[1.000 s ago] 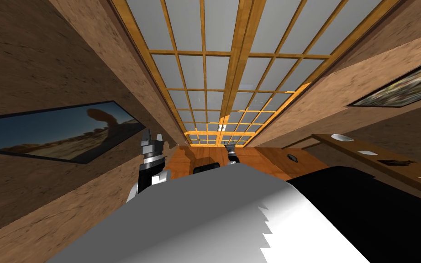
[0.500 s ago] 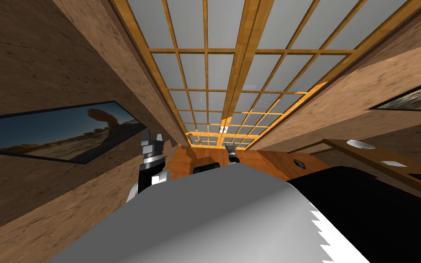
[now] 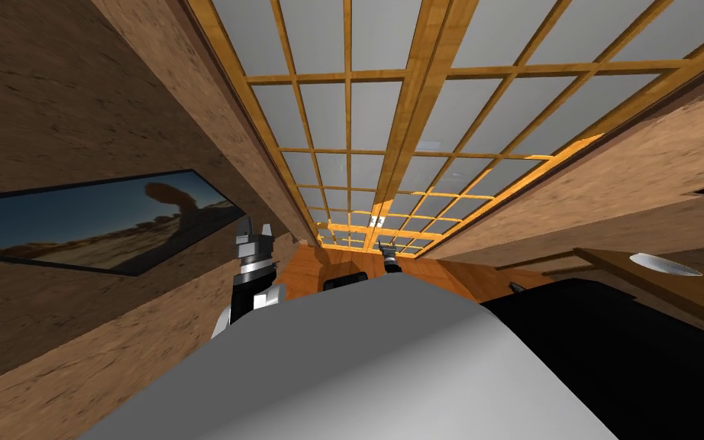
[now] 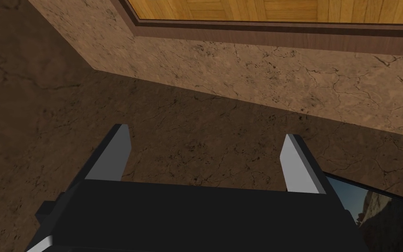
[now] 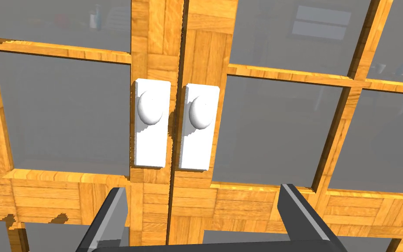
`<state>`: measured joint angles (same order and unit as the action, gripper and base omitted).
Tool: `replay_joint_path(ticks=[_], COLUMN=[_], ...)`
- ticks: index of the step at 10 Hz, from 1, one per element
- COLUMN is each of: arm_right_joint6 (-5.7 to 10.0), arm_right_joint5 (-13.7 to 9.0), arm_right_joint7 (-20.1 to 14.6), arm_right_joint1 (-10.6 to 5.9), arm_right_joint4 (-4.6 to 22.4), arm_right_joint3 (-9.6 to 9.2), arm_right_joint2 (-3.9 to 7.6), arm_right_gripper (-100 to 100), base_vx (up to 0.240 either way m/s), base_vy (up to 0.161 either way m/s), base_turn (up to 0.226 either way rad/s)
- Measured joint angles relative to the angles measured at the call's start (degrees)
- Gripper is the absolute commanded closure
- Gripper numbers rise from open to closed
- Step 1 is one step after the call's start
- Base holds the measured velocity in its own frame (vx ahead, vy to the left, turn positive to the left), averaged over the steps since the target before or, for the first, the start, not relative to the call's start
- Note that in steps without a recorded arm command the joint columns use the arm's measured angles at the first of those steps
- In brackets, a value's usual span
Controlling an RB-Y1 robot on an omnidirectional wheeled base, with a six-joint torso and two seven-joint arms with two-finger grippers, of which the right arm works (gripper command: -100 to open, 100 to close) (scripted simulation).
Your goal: Pull the door open
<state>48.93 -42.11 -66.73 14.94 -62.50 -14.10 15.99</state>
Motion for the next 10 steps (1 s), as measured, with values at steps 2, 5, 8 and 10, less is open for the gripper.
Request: replay_joint_path(ticks=[2, 5, 8, 10], arm_right_joint6=[0.85, 2.21, 2.59, 2.86], arm_right_joint5=[-1.3, -3.4, -4.3, -4.4], arm_right_joint7=[-1.7, -4.5, -5.8, -6.0], arm_right_joint1=[-0.63, -1.54, -1.32, -0.8], arm_right_joint4=[2.0, 4.9, 6.2, 7.6], arm_right_joint3=[-0.49, -1.23, -1.22, -1.0], arm_right_joint2=[0.25, 0.84, 1.45, 1.37], arm_right_gripper=[-100, -100, -100, -100], base_vx=[0.119, 0.132, -0.047, -0.173], base_vy=[-0.065, -0.067, -0.001, 0.016], base_turn=[0.099, 0.087, -0.03, -0.057])
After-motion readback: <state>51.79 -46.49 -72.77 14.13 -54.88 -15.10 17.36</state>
